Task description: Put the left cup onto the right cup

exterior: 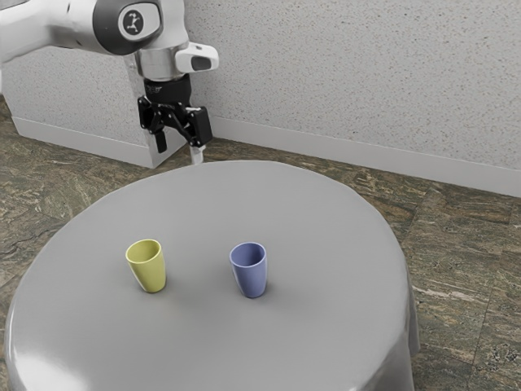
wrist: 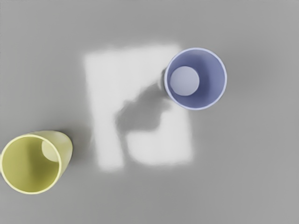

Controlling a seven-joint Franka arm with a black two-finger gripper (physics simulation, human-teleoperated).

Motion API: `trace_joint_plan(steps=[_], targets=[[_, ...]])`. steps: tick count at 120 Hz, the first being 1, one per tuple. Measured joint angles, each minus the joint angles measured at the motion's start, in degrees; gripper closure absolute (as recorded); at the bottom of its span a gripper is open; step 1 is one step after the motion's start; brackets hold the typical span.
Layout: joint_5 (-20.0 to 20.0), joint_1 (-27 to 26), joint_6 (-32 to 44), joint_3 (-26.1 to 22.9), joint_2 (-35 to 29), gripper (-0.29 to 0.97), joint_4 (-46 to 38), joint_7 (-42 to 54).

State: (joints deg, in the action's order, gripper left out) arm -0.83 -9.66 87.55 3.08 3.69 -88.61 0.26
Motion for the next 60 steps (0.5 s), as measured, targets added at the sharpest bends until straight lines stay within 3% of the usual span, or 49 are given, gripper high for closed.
trace_joint_plan(steps=[60], targets=[[-0.1, 0.9, 3.7, -0.2, -0.8, 0.00, -4.8, -0.4]])
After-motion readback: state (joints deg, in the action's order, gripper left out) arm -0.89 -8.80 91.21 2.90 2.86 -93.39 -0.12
